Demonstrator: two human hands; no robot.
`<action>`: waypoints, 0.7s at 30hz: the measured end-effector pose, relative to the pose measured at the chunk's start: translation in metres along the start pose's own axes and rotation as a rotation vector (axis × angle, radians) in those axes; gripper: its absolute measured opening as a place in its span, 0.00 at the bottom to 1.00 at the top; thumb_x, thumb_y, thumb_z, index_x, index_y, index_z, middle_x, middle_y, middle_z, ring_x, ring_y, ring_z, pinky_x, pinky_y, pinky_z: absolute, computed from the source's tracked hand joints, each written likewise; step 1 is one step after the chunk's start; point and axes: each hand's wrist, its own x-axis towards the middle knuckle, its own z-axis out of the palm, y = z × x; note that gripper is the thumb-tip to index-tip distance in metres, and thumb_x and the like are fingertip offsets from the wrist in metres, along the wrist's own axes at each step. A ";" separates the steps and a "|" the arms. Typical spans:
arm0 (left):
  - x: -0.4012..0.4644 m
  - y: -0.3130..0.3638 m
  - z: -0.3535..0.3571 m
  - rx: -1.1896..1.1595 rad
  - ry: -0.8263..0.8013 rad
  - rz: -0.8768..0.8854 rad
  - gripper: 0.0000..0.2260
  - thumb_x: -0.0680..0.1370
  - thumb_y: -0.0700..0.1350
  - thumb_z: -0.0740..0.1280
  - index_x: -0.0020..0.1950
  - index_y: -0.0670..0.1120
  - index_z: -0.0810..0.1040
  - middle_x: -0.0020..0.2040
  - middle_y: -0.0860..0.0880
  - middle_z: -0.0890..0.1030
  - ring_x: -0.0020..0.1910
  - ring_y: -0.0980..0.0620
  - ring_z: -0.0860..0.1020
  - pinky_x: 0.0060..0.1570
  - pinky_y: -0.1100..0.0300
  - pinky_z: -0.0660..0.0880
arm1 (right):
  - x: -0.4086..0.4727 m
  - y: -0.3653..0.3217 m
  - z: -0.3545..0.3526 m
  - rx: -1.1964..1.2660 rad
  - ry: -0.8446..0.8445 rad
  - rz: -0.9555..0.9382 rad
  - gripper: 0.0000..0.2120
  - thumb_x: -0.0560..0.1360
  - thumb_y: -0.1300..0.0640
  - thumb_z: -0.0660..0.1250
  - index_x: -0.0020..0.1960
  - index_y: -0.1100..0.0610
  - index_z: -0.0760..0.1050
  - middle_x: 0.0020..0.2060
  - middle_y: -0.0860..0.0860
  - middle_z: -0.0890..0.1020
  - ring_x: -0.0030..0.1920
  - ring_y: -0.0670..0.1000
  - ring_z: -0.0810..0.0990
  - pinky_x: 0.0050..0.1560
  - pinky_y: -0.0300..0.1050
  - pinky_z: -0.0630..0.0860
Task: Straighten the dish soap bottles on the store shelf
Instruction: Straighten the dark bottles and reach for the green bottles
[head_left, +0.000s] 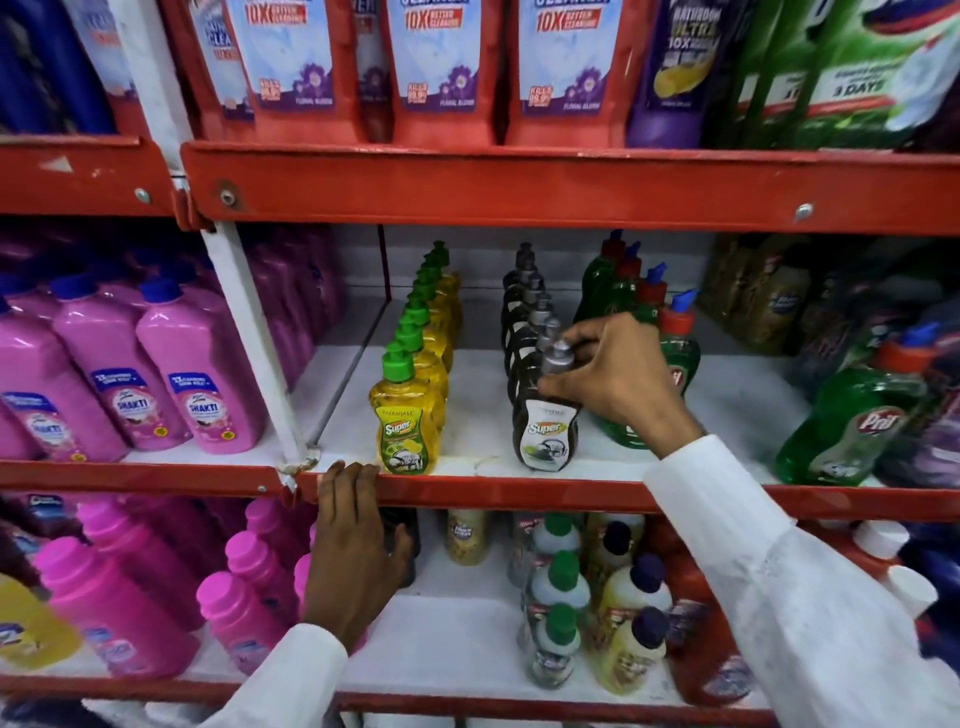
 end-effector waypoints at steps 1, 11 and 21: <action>0.000 0.000 0.000 0.005 -0.003 -0.001 0.30 0.71 0.53 0.59 0.69 0.38 0.66 0.65 0.37 0.71 0.69 0.35 0.66 0.75 0.43 0.60 | 0.002 0.003 0.003 0.001 -0.014 0.010 0.21 0.60 0.56 0.83 0.51 0.55 0.84 0.43 0.49 0.87 0.37 0.41 0.82 0.38 0.32 0.77; -0.006 0.019 -0.006 -0.203 0.085 -0.072 0.25 0.71 0.47 0.69 0.67 0.43 0.71 0.65 0.41 0.72 0.70 0.38 0.68 0.70 0.38 0.67 | -0.010 0.024 0.024 0.119 0.097 -0.045 0.29 0.65 0.60 0.80 0.64 0.53 0.76 0.41 0.43 0.83 0.32 0.32 0.78 0.35 0.24 0.73; -0.007 0.119 0.022 -0.269 0.017 0.370 0.15 0.73 0.47 0.69 0.59 0.49 0.78 0.56 0.48 0.80 0.57 0.46 0.77 0.57 0.47 0.76 | -0.076 0.112 0.013 0.227 0.398 0.032 0.26 0.70 0.60 0.76 0.65 0.51 0.72 0.51 0.48 0.85 0.44 0.48 0.84 0.44 0.36 0.80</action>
